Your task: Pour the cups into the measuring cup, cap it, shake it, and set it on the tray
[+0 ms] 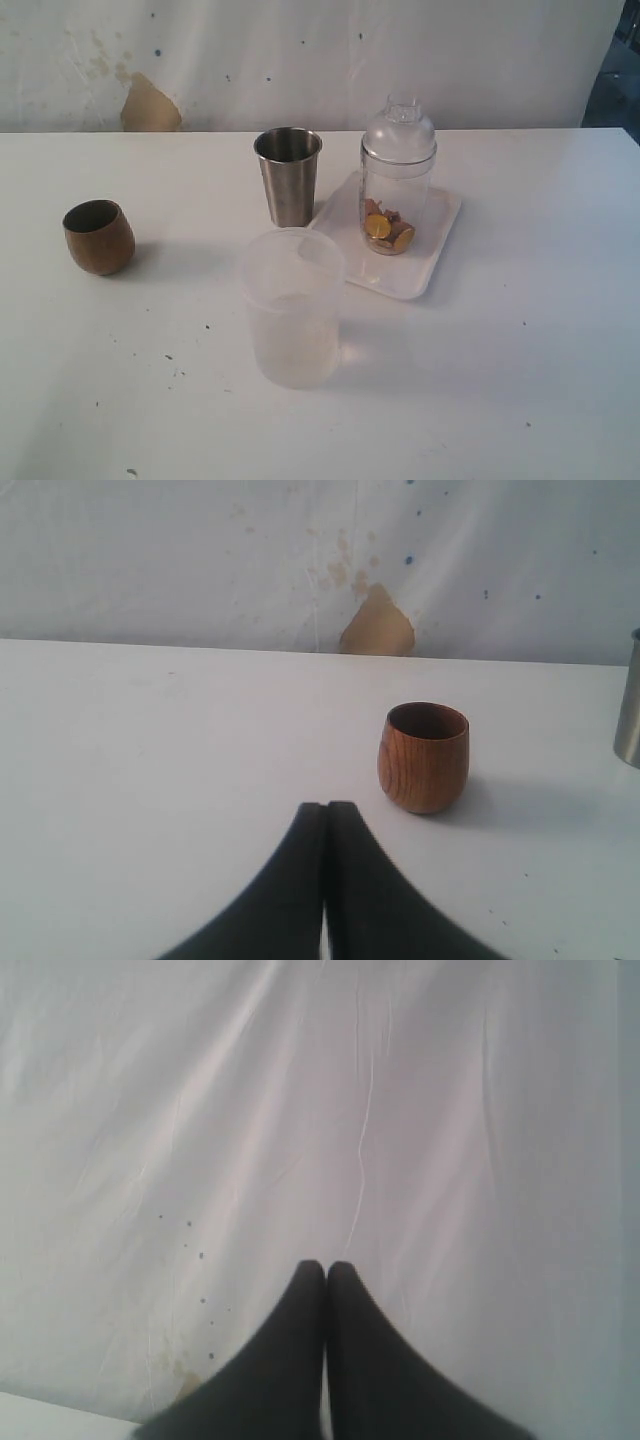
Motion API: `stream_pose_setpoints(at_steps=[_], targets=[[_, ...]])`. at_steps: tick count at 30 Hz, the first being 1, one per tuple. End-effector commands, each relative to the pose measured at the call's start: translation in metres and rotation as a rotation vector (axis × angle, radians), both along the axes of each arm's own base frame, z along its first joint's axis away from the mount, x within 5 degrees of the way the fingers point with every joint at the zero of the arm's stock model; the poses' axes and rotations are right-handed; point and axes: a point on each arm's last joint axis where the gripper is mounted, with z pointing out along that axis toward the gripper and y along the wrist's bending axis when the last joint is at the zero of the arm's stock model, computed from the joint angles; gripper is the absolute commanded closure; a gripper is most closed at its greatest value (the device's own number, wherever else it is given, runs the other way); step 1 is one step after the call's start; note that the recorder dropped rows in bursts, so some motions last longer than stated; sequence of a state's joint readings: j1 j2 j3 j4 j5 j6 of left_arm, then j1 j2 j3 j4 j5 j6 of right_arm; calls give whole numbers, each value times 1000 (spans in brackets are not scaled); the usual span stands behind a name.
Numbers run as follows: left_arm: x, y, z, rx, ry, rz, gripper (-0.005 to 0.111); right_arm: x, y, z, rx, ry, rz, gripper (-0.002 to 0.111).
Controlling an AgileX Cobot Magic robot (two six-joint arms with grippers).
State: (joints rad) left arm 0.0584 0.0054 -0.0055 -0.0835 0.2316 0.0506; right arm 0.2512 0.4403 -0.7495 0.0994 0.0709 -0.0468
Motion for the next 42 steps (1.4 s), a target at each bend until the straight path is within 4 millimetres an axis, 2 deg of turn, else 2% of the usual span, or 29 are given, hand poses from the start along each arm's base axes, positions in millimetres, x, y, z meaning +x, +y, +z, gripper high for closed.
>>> stream_pose_setpoints(at_steps=[1, 5, 9, 17, 22, 30, 36, 42], targets=[[0, 0, -2, -7, 1, 1, 107, -23, -5, -14, 4, 9, 7, 108], [0, 0, -2, -7, 1, 1, 107, -41, -9, -25, -9, 41, 17, 108], [0, 0, -2, -7, 1, 1, 107, -55, -12, -26, -6, 8, 16, 108], [0, 0, -2, -7, 1, 1, 107, -56, -13, -26, -3, -4, 16, 108], [0, 0, -2, -7, 1, -1, 107, -52, -14, -33, -88, -64, -48, 108], [0, 0, -2, -7, 1, -1, 107, -64, -18, -76, -118, -152, -143, 108], [0, 0, -2, -7, 1, -1, 107, -47, -18, -105, -145, -50, -294, 108], [0, 0, -2, -7, 1, -1, 107, -33, -20, -136, -81, 64, -344, 108]])
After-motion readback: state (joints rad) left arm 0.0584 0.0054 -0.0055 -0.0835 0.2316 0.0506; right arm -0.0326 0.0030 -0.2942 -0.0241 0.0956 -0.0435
